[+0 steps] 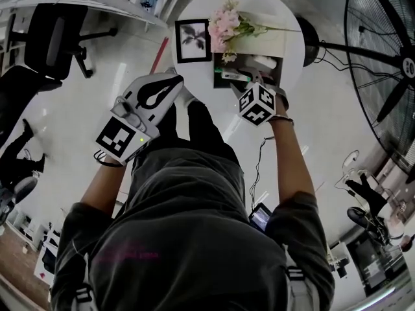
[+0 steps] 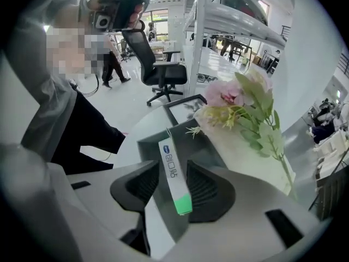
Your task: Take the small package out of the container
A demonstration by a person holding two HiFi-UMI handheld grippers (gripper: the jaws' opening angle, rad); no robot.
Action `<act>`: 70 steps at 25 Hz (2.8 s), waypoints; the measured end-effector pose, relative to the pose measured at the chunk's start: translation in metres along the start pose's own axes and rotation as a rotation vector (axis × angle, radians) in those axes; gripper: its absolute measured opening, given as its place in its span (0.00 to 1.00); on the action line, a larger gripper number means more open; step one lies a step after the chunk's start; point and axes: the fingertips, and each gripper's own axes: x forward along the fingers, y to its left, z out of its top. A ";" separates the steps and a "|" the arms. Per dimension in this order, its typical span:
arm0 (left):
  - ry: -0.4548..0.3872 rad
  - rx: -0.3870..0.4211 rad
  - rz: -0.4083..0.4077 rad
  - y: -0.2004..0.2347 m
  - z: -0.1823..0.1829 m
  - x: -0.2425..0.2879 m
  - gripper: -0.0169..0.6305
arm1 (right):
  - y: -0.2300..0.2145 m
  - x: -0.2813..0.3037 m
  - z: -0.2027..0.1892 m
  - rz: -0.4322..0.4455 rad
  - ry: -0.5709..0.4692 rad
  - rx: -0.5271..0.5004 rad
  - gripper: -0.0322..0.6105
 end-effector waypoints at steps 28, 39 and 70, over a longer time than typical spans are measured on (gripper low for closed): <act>-0.040 0.105 -0.094 0.001 0.045 -0.026 0.05 | -0.001 -0.078 0.028 -0.160 -0.122 0.191 0.21; -0.098 0.199 -0.154 -0.010 0.091 -0.043 0.05 | -0.008 -0.163 0.078 -0.321 -0.399 0.382 0.21; -0.304 0.388 -0.293 -0.034 0.192 -0.070 0.05 | -0.018 -0.382 0.168 -0.691 -0.989 0.557 0.21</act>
